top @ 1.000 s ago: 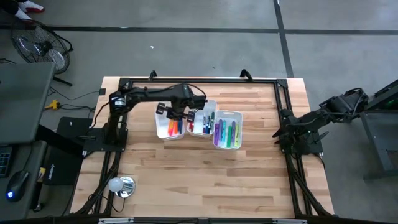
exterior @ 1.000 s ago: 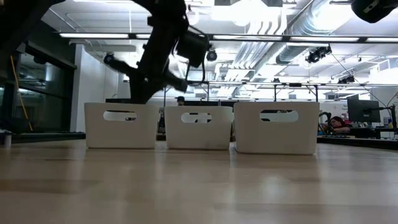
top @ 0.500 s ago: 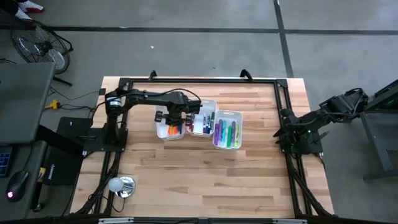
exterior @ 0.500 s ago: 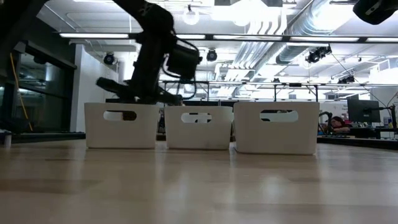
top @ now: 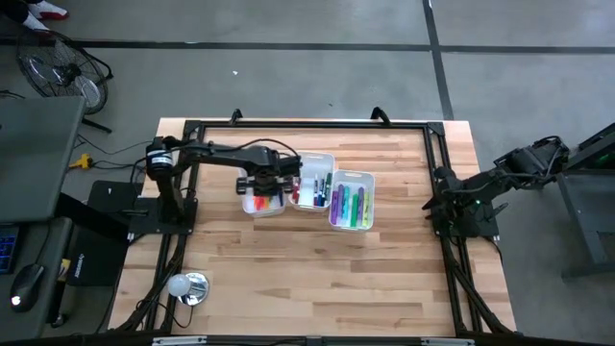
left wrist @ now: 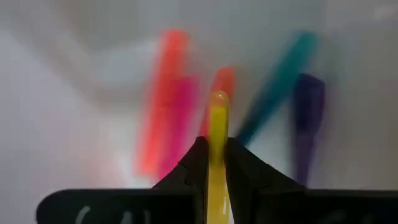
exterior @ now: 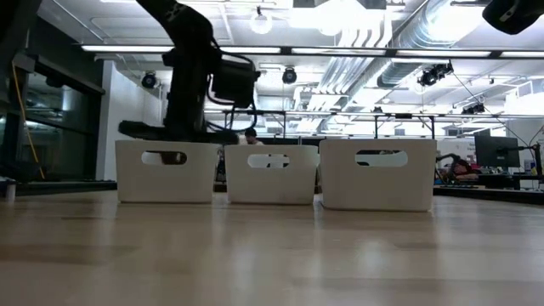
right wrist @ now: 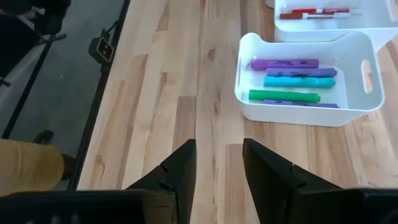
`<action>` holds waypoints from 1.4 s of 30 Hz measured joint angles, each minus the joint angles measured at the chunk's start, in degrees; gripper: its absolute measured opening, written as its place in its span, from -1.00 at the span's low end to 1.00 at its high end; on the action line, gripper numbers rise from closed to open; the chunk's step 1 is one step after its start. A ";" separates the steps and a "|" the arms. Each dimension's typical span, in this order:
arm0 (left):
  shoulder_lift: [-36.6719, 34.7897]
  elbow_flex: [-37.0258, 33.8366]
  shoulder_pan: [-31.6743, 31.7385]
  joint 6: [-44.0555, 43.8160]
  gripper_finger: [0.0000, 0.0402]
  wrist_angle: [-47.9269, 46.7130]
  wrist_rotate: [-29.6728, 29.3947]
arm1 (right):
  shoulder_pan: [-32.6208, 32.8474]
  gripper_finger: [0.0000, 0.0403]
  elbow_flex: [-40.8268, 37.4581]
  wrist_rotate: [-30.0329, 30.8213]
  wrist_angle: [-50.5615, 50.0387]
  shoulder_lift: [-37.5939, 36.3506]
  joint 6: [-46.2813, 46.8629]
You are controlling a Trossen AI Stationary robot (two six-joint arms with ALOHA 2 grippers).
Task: Pick & Place Markers
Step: Put the yellow pen into the left white bin, then return to Home Position
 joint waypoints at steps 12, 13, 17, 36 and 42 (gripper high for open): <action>0.16 0.14 0.00 0.32 -0.45 1.47 -1.55 | -0.02 -0.40 0.00 0.43 -0.43 -0.02 1.67; -0.18 0.09 0.00 0.95 -0.41 1.35 -1.53 | 0.00 -0.40 0.00 0.37 -0.43 -0.02 1.67; -2.66 0.48 -0.03 3.42 -0.30 1.12 -2.77 | -0.02 -0.40 0.00 0.29 -0.40 -0.02 2.32; -21.59 1.70 -7.42 17.14 -0.27 5.52 -20.20 | 0.00 -0.40 0.00 2.28 -1.33 -10.38 5.63; -24.19 -3.13 -9.92 25.45 -0.27 17.81 -21.68 | -0.02 -0.40 0.00 7.41 -1.87 -15.55 6.60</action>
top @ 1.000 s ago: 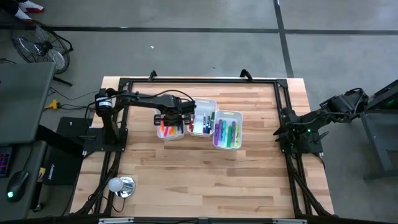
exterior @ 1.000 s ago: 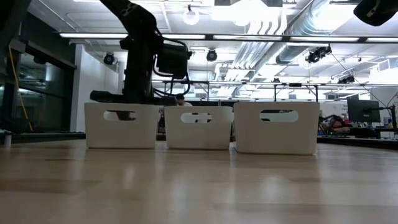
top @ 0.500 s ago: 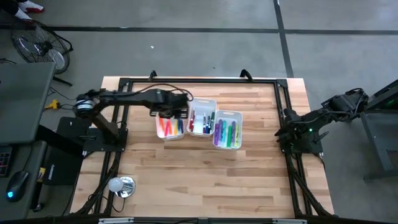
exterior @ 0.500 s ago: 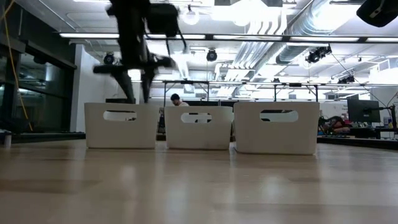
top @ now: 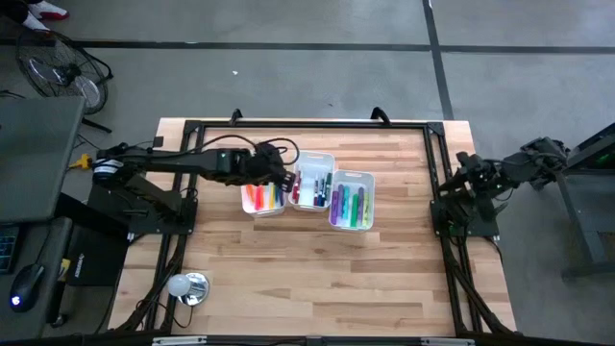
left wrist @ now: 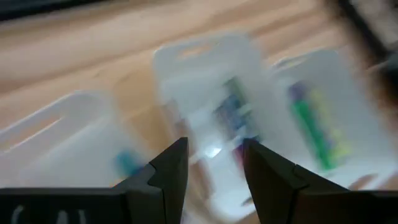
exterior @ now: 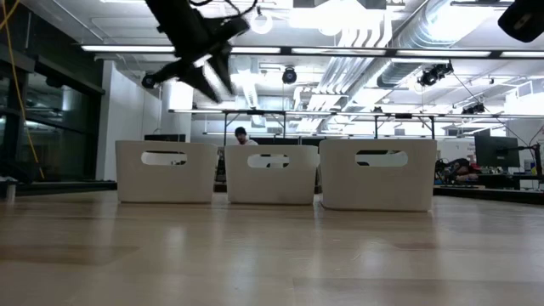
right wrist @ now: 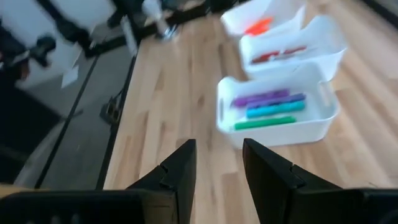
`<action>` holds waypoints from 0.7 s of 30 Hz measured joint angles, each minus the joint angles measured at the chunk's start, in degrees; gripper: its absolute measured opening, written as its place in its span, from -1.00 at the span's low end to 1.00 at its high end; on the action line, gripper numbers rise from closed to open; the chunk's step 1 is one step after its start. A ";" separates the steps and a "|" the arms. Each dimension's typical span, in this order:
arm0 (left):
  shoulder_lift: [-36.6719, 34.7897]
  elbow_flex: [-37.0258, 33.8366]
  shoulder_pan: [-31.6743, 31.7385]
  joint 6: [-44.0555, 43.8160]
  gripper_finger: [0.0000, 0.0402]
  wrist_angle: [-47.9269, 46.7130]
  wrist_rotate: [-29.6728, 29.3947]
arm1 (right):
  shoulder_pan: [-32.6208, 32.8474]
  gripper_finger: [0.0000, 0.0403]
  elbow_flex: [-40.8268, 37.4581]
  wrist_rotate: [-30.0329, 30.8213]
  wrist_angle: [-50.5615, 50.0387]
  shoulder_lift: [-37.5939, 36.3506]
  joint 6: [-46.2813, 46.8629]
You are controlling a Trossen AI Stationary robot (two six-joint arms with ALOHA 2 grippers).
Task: Pick & Place Markers
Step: Return to Home Position
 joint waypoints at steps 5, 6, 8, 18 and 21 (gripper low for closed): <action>-6.34 -13.76 0.14 6.20 -0.27 21.07 4.30 | 0.00 -0.40 0.00 8.94 0.02 -2.64 2.43; -8.19 -17.02 0.41 7.12 -0.27 24.97 5.46 | 0.00 -0.40 0.02 11.43 0.00 -2.98 3.01; -11.68 -23.16 0.93 7.77 -0.27 33.38 7.44 | -0.02 -0.40 0.01 15.84 -0.03 -3.35 3.86; -33.30 -50.12 0.92 9.76 -0.27 55.91 9.45 | -0.13 -0.40 0.02 15.55 4.14 -3.65 1.64; -39.92 -55.98 0.87 9.26 -0.27 59.65 8.05 | -0.13 -0.40 0.02 16.65 7.04 -3.64 1.49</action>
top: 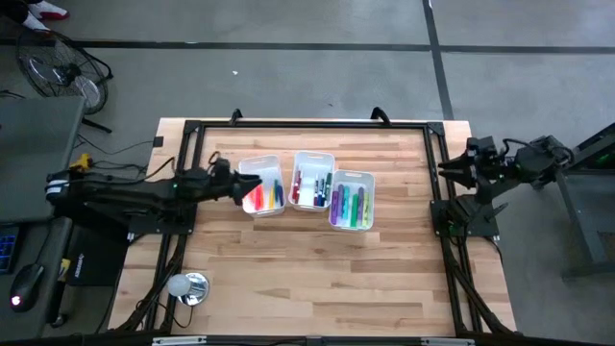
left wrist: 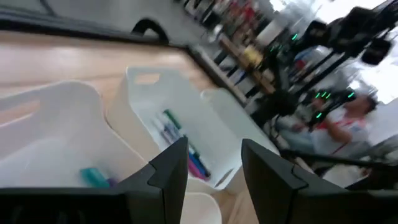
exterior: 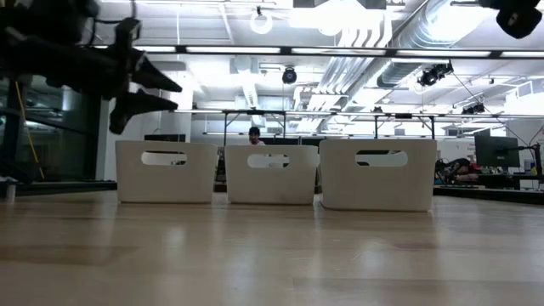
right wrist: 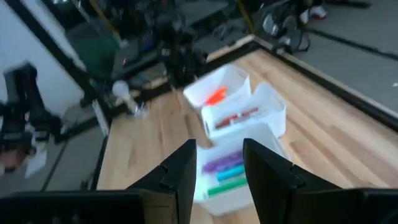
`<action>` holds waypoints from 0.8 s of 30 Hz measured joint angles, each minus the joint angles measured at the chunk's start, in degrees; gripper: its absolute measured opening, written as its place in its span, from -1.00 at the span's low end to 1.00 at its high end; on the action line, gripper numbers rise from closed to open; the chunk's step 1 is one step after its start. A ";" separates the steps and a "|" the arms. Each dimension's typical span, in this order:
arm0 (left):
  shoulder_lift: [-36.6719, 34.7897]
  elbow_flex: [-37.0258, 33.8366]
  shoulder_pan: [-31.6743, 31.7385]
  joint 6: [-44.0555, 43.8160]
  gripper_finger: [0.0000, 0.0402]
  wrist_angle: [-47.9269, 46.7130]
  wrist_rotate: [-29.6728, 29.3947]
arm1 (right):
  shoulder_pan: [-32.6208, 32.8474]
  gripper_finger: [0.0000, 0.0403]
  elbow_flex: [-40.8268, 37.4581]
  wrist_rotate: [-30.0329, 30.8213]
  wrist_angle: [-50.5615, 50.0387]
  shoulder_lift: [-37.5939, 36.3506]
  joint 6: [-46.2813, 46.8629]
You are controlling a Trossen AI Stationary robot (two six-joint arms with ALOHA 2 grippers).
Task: Pick & Place Markers
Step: Return to Home Position
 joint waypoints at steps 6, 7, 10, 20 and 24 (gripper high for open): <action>-11.84 -5.05 0.00 4.32 -0.27 3.05 1.54 | 0.00 -0.40 0.00 1.47 4.44 0.04 1.71; -13.43 -5.35 -0.02 5.49 -0.27 2.67 1.56 | 0.00 -0.40 -0.02 1.56 4.93 0.04 1.49; -17.13 -5.81 0.00 10.26 -0.27 -0.18 2.58 | 0.00 -0.40 -1.21 1.50 9.62 0.11 -3.80; -31.81 -8.42 0.00 16.95 -0.27 -9.64 2.68 | 0.02 -0.40 -8.87 -2.71 25.68 0.03 -14.45; -37.71 -8.49 0.00 17.20 -0.27 -15.09 2.44 | 0.02 -0.40 -12.54 -4.27 31.29 -1.87 -14.96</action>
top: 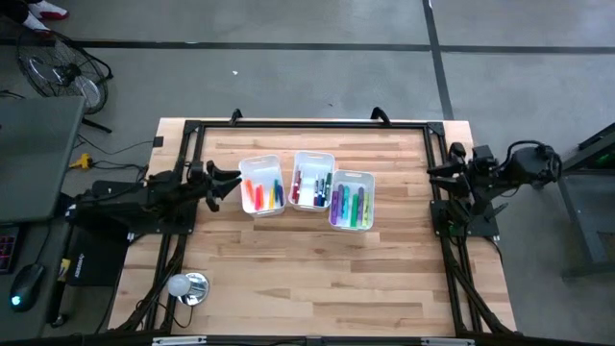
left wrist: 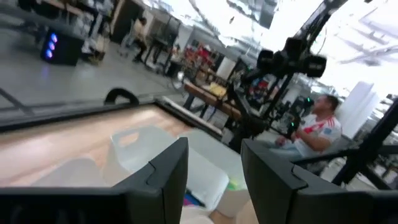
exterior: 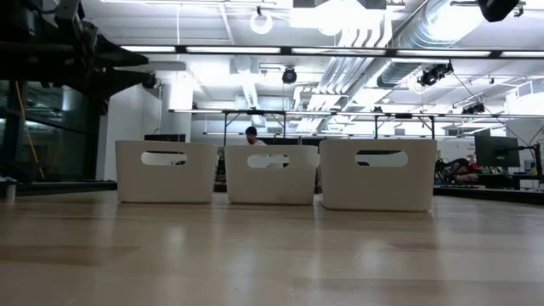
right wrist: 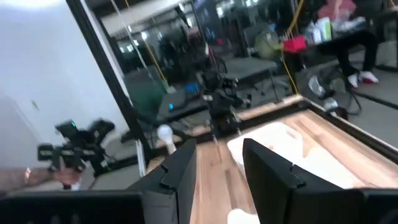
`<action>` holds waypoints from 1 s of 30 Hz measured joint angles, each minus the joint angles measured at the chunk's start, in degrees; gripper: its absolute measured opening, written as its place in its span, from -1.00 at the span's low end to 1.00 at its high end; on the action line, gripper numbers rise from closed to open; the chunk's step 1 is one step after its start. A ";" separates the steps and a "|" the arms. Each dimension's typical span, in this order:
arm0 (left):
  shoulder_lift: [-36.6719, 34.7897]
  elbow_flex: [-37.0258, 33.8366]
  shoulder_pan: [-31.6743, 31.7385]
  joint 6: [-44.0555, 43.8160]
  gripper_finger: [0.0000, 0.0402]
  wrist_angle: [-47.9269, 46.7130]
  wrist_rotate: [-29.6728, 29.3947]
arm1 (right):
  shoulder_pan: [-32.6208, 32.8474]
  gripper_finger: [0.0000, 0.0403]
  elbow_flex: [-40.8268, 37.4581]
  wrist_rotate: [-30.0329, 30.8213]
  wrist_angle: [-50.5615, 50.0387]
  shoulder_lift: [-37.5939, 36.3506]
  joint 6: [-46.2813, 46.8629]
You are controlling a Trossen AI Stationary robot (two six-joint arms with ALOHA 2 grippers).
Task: Pick & Place Markers
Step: Return to Home Position
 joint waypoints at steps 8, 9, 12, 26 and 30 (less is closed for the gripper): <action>-1.49 0.90 0.00 -0.09 -0.27 -4.18 -1.24 | 0.00 -0.40 -13.52 3.13 20.05 -10.45 -11.08; -1.49 0.90 0.00 -0.84 -0.27 -4.68 -1.07 | -0.01 -0.40 -15.51 3.68 22.50 -11.38 -12.93; -1.51 0.96 0.00 -0.98 -0.27 -5.57 -0.86 | -0.04 -0.40 -21.90 5.43 31.13 -12.22 -19.00; -1.54 1.25 0.00 -0.89 -0.27 -8.48 -0.72 | -0.04 -0.40 -37.71 -2.31 53.96 -12.21 -27.48; -1.54 1.27 0.00 -0.87 -0.27 -8.58 -0.71 | -0.04 -0.40 -39.43 -6.75 53.14 -12.21 -26.15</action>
